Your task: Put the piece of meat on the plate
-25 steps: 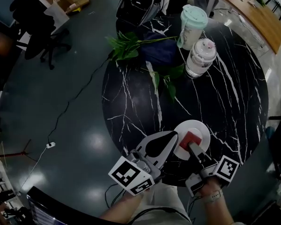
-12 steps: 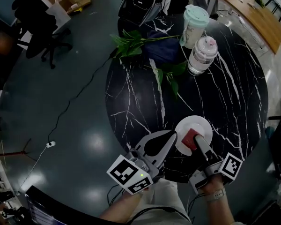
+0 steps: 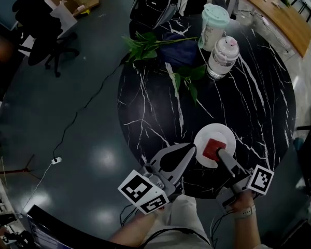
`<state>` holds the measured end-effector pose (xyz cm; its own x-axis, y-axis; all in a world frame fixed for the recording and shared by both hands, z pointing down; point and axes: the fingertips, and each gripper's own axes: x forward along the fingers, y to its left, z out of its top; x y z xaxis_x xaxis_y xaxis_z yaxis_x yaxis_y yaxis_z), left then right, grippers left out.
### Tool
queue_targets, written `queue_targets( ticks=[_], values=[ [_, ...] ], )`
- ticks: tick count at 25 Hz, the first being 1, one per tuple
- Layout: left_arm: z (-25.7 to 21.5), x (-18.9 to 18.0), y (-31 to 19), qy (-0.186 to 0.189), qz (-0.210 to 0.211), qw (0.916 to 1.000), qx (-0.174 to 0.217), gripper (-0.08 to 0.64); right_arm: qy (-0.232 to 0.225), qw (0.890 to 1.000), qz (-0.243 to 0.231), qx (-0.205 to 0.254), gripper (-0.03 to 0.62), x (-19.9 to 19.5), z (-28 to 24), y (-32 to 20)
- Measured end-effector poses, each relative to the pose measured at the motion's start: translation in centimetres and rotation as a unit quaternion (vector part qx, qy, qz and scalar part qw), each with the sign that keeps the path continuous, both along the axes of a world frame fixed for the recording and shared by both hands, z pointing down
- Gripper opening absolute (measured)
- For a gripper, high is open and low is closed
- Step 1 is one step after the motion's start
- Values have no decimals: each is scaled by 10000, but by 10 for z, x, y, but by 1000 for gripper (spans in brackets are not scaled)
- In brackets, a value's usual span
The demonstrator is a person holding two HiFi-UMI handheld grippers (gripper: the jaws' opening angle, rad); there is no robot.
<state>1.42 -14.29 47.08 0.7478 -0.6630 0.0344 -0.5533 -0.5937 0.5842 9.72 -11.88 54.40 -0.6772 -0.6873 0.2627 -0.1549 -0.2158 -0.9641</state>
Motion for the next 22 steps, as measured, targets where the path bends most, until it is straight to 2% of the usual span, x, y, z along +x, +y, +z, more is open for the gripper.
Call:
queue_targets(
  ticks=[5, 8, 12, 17, 22],
  values=[
    [-1, -4, 6, -1, 18, 10000, -10, 9, 193, 9998, -28, 39, 394, 1, 5, -6],
    [-1, -7, 9, -11, 15, 10000, -7, 8, 975, 9933, -472, 400, 394, -2, 3, -7],
    [-1, -10, 13, 20, -9, 10000, -17, 8, 1973, 9710, -1133, 737, 394, -8, 7, -1],
    [-4, -13, 18, 112, -11, 9999, -27, 8, 3151, 9294, -1686, 927, 394, -1, 17, 5],
    [-5, -14, 24, 147, -1, 9999, -36, 8, 4220, 8707, -2177, 1277, 394, 2, 19, 2]
  ],
)
